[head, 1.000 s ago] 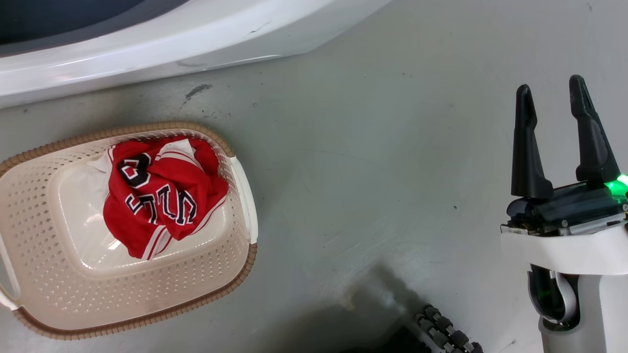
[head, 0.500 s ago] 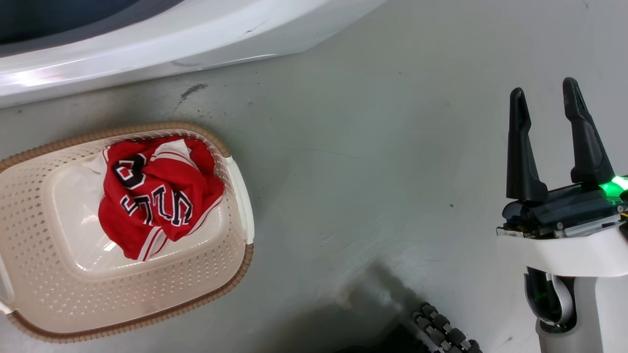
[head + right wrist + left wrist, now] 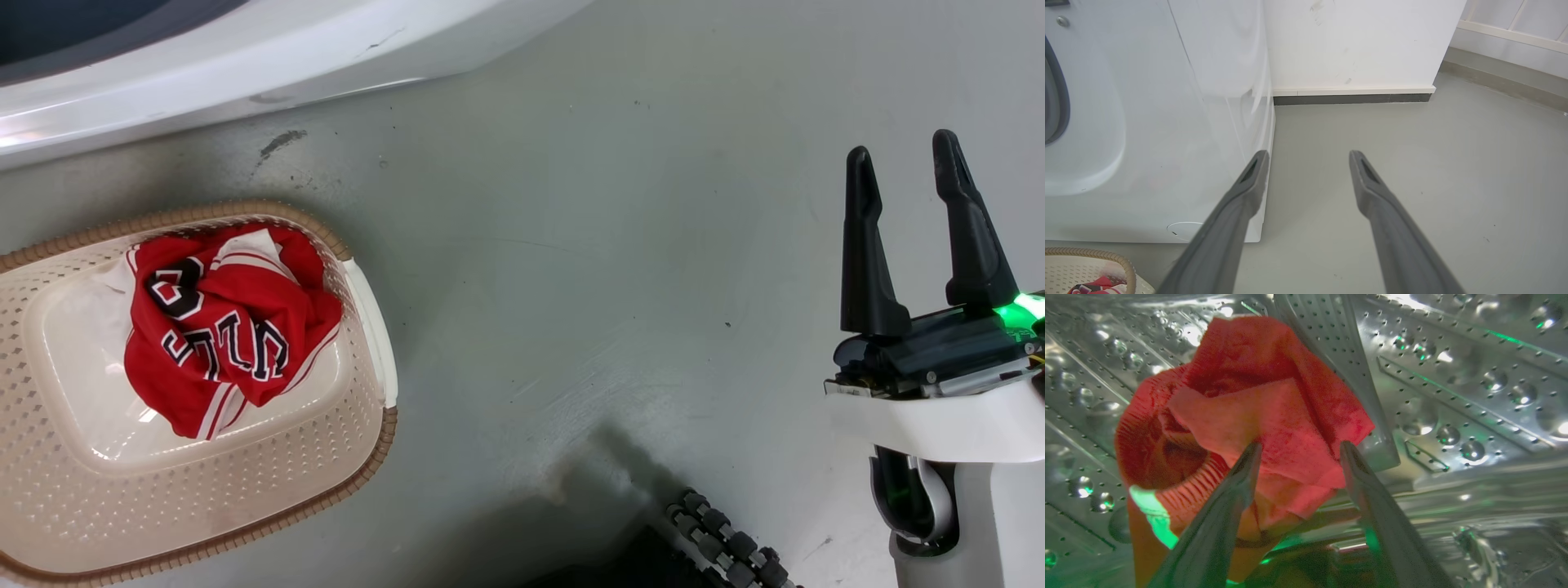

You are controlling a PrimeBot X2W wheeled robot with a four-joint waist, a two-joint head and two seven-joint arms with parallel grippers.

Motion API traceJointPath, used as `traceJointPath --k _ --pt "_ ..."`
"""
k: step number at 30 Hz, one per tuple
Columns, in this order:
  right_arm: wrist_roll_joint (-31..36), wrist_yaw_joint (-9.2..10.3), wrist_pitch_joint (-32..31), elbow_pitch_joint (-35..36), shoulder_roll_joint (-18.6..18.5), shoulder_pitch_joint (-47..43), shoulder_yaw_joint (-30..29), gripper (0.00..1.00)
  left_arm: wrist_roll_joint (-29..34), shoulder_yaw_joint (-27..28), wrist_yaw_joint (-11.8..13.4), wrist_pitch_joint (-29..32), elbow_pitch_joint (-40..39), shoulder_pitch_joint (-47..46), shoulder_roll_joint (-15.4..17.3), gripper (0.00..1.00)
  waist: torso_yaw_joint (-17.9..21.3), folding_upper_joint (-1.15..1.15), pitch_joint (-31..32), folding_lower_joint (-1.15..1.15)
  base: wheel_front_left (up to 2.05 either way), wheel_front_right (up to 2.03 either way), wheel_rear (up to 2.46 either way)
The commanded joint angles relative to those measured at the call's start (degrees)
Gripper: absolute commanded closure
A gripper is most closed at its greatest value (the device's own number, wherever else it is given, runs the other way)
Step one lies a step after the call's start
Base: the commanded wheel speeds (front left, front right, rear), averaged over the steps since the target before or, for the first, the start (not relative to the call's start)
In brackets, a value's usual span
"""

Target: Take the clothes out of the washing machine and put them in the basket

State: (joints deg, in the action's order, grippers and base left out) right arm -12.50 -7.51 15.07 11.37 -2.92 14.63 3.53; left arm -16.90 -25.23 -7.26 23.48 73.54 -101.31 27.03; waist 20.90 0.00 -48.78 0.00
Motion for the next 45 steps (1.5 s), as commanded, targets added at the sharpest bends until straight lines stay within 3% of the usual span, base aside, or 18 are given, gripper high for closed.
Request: traceJointPath --k 1,10,11,13,14,25,45 --pt "-0.3 0.04 0.2 0.3 0.1 0.2 -0.1 0.0 -0.1 -0.2 0.2 -0.2 0.1 1.0 0.4 0.0 0.1 0.0 -0.2 0.0 0.0 0.0 0.0" --pt "-0.1 0.04 0.2 0.5 0.1 0.4 0.1 0.0 -0.6 -0.9 0.6 -0.2 0.2 3.0 0.4 0.0 -0.1 0.0 -0.6 0.0 0.0 0.0 0.0" --pt "-0.1 0.04 0.2 0.5 0.1 0.4 0.1 0.0 -0.7 -0.9 0.6 -0.2 0.2 3.1 0.4 0.17 -0.1 0.0 -0.6 0.0 0.0 0.0 0.0" --pt "0.0 0.04 0.2 0.5 0.1 0.5 0.1 0.0 -0.8 -1.1 0.6 -0.3 0.3 3.3 0.5 0.82 0.0 0.0 -0.6 0.0 0.0 0.0 0.0" --pt "0.0 0.04 0.2 0.6 0.1 0.5 0.1 0.0 -0.8 -1.2 0.6 -0.4 0.3 3.4 0.6 1.0 0.0 0.0 -0.6 0.0 0.0 0.0 0.0" --pt "0.4 0.04 0.2 0.1 0.1 0.3 -0.1 0.0 -1.1 -2.1 0.7 -5.0 0.1 2.0 1.1 1.0 -0.8 0.0 0.7 0.0 0.0 0.0 0.0" --pt "2.0 0.04 0.2 -1.1 0.1 0.0 -0.6 0.0 -3.8 -4.1 -0.1 -15.0 -1.2 4.5 -1.7 1.0 -4.7 0.0 6.3 0.0 0.0 0.0 0.0"
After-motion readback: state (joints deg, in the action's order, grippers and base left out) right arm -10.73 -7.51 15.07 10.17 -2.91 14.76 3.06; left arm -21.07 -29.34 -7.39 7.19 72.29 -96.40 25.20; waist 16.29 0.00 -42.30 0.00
